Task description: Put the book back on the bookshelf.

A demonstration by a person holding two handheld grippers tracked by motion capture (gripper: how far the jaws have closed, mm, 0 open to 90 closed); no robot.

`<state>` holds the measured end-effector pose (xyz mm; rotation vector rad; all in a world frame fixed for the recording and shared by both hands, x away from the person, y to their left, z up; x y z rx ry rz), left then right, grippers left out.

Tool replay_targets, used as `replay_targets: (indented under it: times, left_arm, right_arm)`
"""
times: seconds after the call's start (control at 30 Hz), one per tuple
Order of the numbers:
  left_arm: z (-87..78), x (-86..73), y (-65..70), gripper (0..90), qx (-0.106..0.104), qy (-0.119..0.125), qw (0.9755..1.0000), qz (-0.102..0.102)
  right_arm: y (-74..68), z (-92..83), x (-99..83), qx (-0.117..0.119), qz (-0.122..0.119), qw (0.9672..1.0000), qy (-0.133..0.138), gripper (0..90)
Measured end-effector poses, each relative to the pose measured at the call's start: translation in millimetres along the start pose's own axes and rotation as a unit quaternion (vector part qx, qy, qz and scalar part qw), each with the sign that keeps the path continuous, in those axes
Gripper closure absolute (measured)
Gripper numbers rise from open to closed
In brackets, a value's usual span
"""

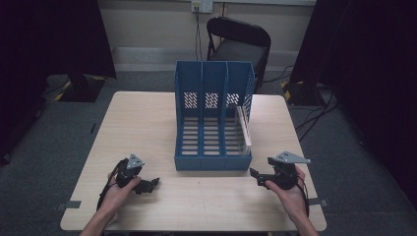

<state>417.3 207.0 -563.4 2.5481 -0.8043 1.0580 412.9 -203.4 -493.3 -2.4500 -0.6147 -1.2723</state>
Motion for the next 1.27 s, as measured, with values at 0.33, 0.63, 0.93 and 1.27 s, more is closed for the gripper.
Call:
replay_targets:
  times: [0.33, 0.63, 0.93, 1.27]
  left_arm:
    - [0.0, 0.0, 0.0, 0.0, 0.0, 0.0, 1.0, 0.0]
    - [0.0, 0.0, 0.0, 0.0, 0.0, 0.0, 1.0, 0.0]
    - [0.0, -0.1, 0.0, 0.0, 0.0, 0.0, 1.0, 0.0]
    - [-0.1, -0.1, 0.0, 0.0, 0.0, 0.0, 1.0, 0.0]
  right_arm:
    - [16.9, 8.9, -32.2, -0.008, 0.007, 0.9984, -0.055, 15.6]
    - [13.3, 18.8, -45.2, -0.019, -0.017, 0.9936, -0.11, 15.3]
    - [9.1, 30.4, -55.8, -0.037, -0.038, 0.9894, -0.135, 12.0]
    - [8.5, 33.6, -57.8, -0.04, -0.039, 0.9954, -0.077, 11.3]
Point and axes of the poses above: each handheld gripper's, and its own axes: z roughly forward along the jaws, x roughly out of its top, y roughly to its right, the point moved 8 cm from there along z, roughly forward along the jaws, and after that the axes turned 2 degrees about -x, right-handed, at the moved point
